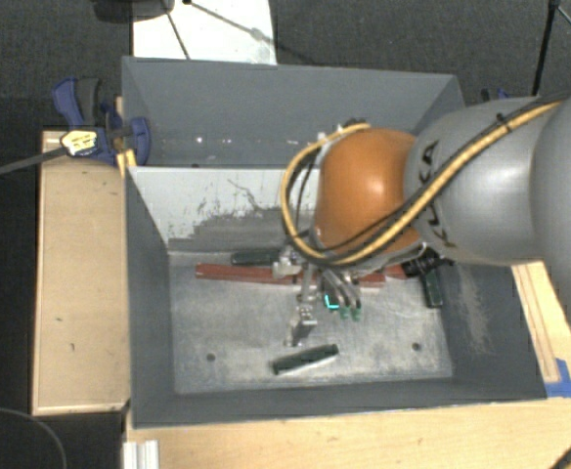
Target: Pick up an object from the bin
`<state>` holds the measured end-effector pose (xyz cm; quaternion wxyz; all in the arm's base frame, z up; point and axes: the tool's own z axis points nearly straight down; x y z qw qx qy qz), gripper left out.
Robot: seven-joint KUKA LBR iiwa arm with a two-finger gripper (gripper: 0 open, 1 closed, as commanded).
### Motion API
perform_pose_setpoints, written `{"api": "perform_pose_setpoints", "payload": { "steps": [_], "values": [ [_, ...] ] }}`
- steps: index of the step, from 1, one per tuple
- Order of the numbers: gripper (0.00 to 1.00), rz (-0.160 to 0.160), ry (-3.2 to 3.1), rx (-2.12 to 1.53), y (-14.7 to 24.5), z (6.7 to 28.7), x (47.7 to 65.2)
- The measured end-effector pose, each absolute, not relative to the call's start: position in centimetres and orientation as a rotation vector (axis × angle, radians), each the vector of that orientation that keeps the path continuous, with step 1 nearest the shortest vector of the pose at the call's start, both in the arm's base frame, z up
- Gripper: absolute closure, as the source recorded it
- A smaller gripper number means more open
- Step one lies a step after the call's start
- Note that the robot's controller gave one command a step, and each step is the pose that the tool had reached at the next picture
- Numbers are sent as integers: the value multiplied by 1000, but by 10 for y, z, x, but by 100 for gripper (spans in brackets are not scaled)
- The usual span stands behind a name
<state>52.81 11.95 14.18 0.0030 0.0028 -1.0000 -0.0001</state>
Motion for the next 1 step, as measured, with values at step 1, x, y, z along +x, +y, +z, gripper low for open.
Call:
{"api": "perform_pose_setpoints", "payload": {
  "steps": [1],
  "values": [
    [0,-2,-3143,3,119,146,530]
  ]
}}
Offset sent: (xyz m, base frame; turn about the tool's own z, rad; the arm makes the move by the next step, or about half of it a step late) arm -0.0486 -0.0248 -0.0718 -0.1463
